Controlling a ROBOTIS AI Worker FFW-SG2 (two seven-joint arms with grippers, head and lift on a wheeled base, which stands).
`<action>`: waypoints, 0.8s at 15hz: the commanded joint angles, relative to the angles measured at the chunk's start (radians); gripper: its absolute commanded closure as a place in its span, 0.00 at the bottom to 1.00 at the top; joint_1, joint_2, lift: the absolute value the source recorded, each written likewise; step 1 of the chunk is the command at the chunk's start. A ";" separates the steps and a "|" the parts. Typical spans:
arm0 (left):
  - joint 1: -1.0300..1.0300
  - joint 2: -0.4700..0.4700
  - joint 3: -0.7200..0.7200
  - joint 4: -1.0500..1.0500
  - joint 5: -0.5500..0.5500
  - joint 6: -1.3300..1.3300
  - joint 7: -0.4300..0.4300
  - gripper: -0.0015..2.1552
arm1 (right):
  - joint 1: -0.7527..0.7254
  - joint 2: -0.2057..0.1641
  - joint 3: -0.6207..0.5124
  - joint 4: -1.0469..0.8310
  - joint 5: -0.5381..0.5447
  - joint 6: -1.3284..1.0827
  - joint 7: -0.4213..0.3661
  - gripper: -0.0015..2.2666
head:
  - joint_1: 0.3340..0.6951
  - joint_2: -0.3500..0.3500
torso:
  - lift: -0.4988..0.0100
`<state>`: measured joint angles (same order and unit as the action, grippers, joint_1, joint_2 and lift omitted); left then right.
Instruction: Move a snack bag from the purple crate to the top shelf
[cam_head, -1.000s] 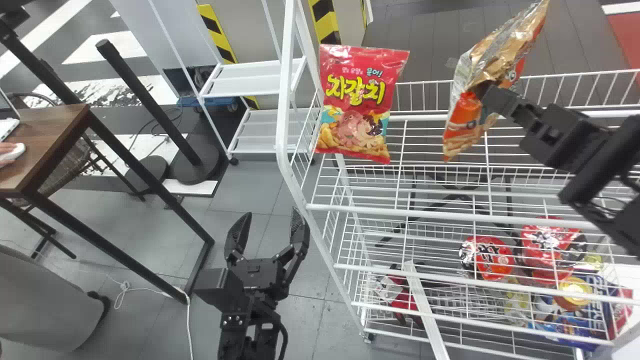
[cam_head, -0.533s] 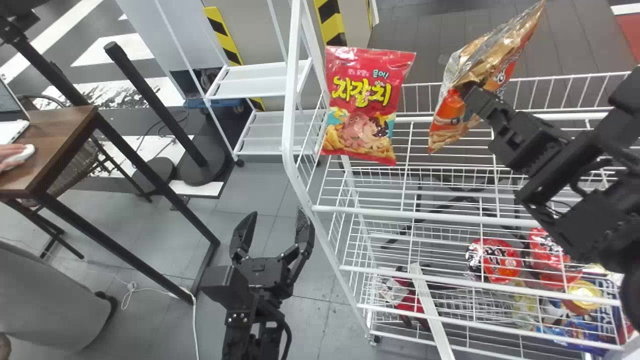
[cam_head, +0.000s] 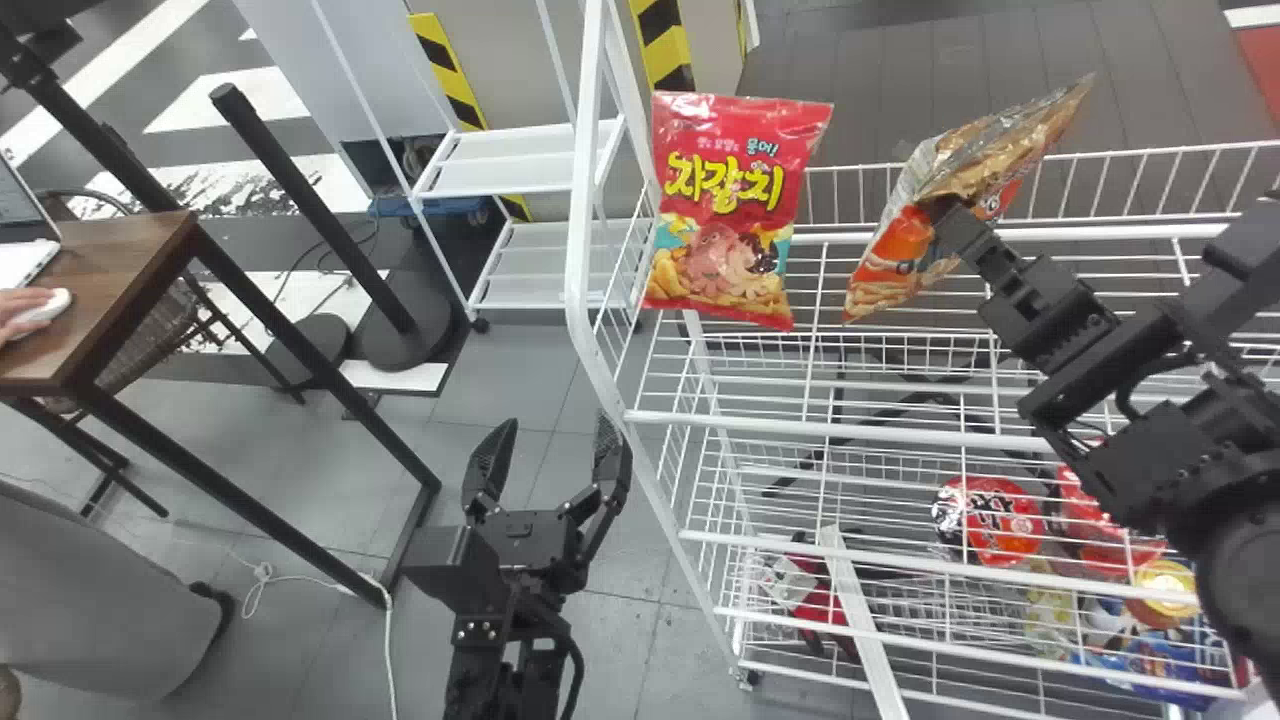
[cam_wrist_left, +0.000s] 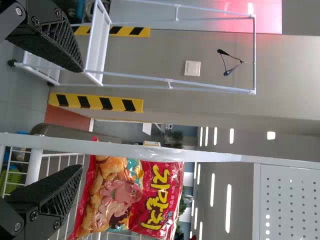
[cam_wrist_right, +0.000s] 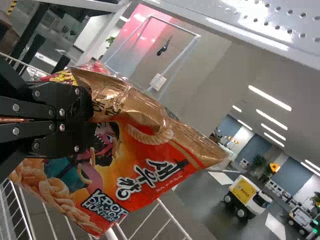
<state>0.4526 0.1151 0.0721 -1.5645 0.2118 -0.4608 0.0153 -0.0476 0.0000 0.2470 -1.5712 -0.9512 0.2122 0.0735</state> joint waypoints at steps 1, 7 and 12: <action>0.000 0.000 0.002 0.003 0.000 0.000 0.000 0.07 | -0.005 0.001 0.000 0.014 -0.014 -0.013 -0.008 0.93 | 1.00 0.96 | 0.98; -0.008 0.000 0.000 0.012 -0.006 0.000 0.002 0.07 | -0.035 0.001 0.001 0.071 -0.037 -0.013 -0.031 0.90 | 1.00 0.95 | 0.98; -0.014 0.000 0.000 0.020 -0.006 0.000 0.002 0.07 | -0.067 0.001 0.001 0.117 -0.109 -0.001 0.003 0.90 | 1.00 0.95 | 0.98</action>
<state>0.4406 0.1150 0.0721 -1.5464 0.2055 -0.4610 0.0168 -0.1092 0.0000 0.2485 -1.4575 -1.0421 0.2065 0.0752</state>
